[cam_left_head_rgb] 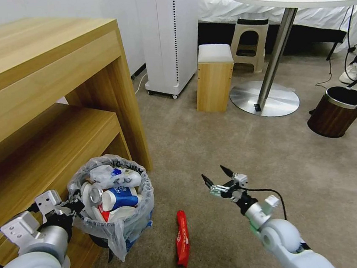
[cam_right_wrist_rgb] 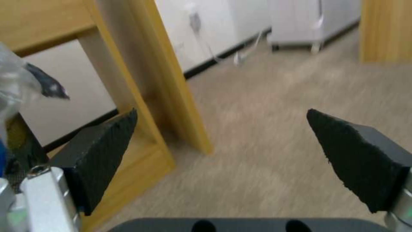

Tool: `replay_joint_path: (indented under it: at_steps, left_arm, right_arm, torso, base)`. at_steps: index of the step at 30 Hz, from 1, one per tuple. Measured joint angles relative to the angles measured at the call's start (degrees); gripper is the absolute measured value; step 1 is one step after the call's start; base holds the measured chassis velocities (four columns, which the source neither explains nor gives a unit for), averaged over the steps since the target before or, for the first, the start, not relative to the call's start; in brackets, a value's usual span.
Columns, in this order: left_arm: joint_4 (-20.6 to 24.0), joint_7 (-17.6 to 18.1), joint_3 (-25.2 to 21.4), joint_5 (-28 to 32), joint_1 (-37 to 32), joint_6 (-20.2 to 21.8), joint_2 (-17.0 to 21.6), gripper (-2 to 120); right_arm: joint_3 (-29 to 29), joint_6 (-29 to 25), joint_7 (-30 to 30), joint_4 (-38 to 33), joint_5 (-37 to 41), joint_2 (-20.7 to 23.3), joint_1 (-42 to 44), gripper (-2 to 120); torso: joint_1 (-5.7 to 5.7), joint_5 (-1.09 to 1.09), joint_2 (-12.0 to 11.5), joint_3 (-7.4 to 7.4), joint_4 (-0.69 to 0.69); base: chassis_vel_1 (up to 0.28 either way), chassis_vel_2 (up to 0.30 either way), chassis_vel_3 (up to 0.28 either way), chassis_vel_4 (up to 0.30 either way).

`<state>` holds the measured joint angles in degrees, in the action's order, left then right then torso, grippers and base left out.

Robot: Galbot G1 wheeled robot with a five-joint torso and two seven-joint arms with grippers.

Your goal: Pick up the trash bin and place the garbage on the floor into it.

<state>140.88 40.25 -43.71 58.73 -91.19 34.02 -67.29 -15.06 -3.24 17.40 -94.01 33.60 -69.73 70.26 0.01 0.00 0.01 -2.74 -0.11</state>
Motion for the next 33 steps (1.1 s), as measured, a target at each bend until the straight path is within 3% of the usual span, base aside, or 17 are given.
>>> replay_joint_path:
  at_steps: [9,23,33]
  left_arm:
    - [0.9,0.0,0.9,-1.5,-1.6,0.0,-0.4,2]
    - [1.5,0.0,0.4,-2.9,-3.7,0.0,-1.1,2]
    - [0.9,-0.1,1.0,-3.3,-3.1,-0.1,-1.8,2]
  right_arm:
    - [3.2,15.7,0.0,6.9,2.5,-3.7,-5.0,100]
    - [11.6,24.9,-7.1,16.1,5.1,-8.9,-10.2,100]
    - [14.1,31.8,-17.6,14.3,9.1,-9.6,-10.2,100]
  torso:
    - [0.00,0.00,0.0,0.00,0.00]
    - [0.00,0.00,0.0,0.00,0.00]
    - [0.00,0.00,0.0,0.00,0.00]
  base:
    - [0.000,0.000,0.000,0.000]
    - [0.000,0.000,0.000,0.000]
    - [0.000,0.000,0.000,0.000]
